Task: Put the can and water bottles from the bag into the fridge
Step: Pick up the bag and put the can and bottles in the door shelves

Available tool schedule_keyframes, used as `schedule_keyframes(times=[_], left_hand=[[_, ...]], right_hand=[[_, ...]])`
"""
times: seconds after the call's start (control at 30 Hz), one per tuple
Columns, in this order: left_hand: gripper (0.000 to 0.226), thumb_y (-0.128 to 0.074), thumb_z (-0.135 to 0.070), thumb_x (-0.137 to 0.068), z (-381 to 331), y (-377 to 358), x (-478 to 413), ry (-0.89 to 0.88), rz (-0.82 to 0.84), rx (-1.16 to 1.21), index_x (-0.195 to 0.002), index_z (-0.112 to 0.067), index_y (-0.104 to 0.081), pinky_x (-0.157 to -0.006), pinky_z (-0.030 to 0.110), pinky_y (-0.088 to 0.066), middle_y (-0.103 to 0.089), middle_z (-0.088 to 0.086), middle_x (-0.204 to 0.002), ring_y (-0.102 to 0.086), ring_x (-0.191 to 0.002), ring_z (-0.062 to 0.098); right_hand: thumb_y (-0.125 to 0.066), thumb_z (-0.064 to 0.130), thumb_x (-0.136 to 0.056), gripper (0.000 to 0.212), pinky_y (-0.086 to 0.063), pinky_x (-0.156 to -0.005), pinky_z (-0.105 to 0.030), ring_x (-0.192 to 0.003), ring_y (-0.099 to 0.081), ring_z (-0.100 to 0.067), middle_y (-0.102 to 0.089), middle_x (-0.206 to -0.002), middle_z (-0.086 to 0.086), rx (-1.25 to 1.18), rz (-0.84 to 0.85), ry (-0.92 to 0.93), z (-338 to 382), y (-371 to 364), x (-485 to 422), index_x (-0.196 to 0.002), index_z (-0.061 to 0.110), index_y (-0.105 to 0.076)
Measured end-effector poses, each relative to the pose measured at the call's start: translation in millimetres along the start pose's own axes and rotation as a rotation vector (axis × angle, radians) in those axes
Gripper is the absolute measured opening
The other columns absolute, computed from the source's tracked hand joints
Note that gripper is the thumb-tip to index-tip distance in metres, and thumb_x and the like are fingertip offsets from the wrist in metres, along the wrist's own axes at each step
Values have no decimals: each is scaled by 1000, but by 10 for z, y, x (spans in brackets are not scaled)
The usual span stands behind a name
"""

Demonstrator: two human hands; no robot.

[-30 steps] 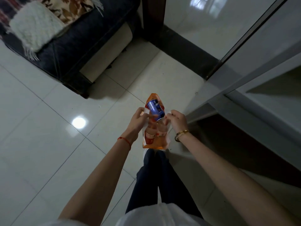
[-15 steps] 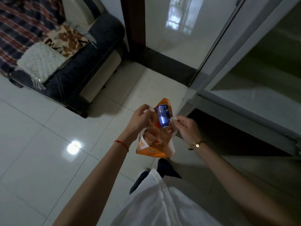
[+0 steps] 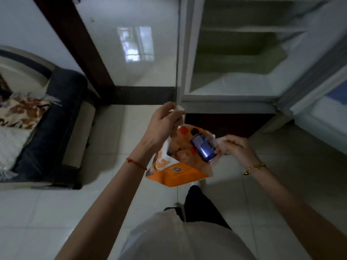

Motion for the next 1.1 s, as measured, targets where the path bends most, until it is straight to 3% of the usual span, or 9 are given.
schedule_keyframes(times=[0.2, 0.37, 0.53, 0.63, 0.7, 0.77, 0.9, 1.0, 1.1], left_hand=[[10, -44, -8, -100, -207, -446, 75, -50, 169, 46, -100, -3, -53, -44, 23, -23, -34, 1, -61, -29, -47, 8], [17, -44, -8, -100, -307, -907, 145, -56, 274, 61, -101, 7, -52, -40, 20, -22, -34, 1, -59, -27, -45, 9], [7, -45, -9, -100, -430, -1411, 235, -76, 397, 111, -100, -5, -51, -40, 19, -23, -38, -3, -56, -27, -43, 8], [11, -46, -9, -99, -503, -1691, 258, -94, 435, 124, -90, -6, -52, -39, 18, -23, -41, -7, -54, -28, -42, 7], [16, -46, -7, -99, -544, -1875, 272, -111, 450, 137, -85, -10, -52, -38, 17, -23, -41, -7, -54, -28, -41, 6], [18, -45, -7, -99, -586, -2070, 278, -129, 464, 148, -83, -12, -51, -38, 16, -23, -40, -6, -55, -26, -41, 6], [13, -44, -9, -100, -692, -2447, 266, -155, 474, 153, -88, -8, -49, -38, 16, -22, -42, -8, -54, -24, -40, 6], [12, -43, -9, -101, -792, -2727, 246, -167, 467, 159, -91, -6, -50, -38, 16, -21, -41, -6, -55, -24, -39, 6], [9, -42, -8, -101, -875, -2991, 203, -170, 449, 176, -97, -5, -51, -40, 15, -20, -41, -6, -54, -23, -40, 7]], right_hand=[[-54, -5, -90, 18, -54, -63, -25, -59, -66, -17, -69, -64, -10, -69, -170, 2, -172, 362, 558, -78, 0, -66], [-56, 4, -93, 26, -53, -71, -23, -68, -66, -9, -69, -71, -7, 58, -374, -32, -311, 771, 979, -71, 11, -68], [-55, 25, -94, 31, -52, -86, -48, -84, -67, -35, -72, -75, -10, 145, -520, -120, -477, 1146, 1298, -74, 6, -70], [-57, 30, -94, 37, -49, -77, -46, -76, -63, -35, -67, -74, -17, 257, -600, -164, -542, 1370, 1450, -75, 0, -62], [-63, 31, -90, 32, -44, -66, -35, -64, -58, -21, -62, -68, -10, 302, -624, -191, -570, 1529, 1507, -72, 6, -55], [-75, 29, -81, 29, -42, -63, -25, -64, -53, -13, -54, -70, 0, 337, -609, -239, -635, 1692, 1536, -86, 13, -51], [-87, 33, -64, 85, -46, -72, -26, -84, -52, -15, -47, -101, 0, 514, -423, -270, -804, 1967, 1536, -131, 18, -37], [-83, 48, -63, 83, -44, -86, -28, -106, -49, -21, -44, -122, -5, 865, -322, -204, -848, 2157, 1490, -130, 19, -45], [-72, 64, -63, 77, -43, -93, -34, -108, -46, -23, -49, -119, -4, 1146, -248, -186, -879, 2399, 1397, -121, 18, -51]])
Point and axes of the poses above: each hand's wrist, its own x-axis away from the middle knuckle, its own y-axis out of the back of the hand, z = x × y, the point moved 2 cm from there along -x, towards the middle knuckle
